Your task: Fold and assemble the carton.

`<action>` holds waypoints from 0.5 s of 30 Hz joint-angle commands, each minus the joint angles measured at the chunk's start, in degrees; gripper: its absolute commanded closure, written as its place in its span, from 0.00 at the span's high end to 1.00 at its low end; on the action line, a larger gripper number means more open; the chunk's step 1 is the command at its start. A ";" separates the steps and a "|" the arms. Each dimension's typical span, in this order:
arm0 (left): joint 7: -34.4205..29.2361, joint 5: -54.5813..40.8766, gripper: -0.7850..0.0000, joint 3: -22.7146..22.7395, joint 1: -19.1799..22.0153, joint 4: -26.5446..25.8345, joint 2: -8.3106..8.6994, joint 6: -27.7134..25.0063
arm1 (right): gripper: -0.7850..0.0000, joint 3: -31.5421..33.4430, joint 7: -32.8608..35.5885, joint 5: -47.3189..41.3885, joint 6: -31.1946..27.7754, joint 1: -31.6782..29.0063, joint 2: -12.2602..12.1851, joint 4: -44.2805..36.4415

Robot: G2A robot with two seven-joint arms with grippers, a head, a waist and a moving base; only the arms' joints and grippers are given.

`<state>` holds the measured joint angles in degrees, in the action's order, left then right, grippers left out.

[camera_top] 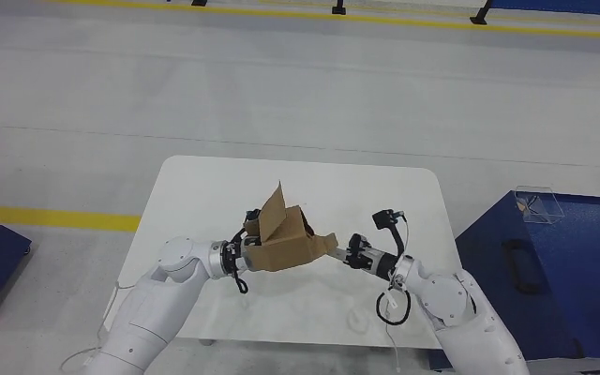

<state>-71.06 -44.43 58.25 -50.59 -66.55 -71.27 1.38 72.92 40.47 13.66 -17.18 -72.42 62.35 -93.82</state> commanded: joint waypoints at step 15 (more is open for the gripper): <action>0.45 1.70 0.00 -1.83 0.97 1.29 -0.72 -1.21 | 1.00 2.85 0.96 -7.44 -5.49 -0.84 -0.52 -3.29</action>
<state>-70.65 -42.91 56.41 -49.55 -65.15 -72.00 0.28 75.74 41.49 6.21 -22.64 -73.25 61.85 -96.93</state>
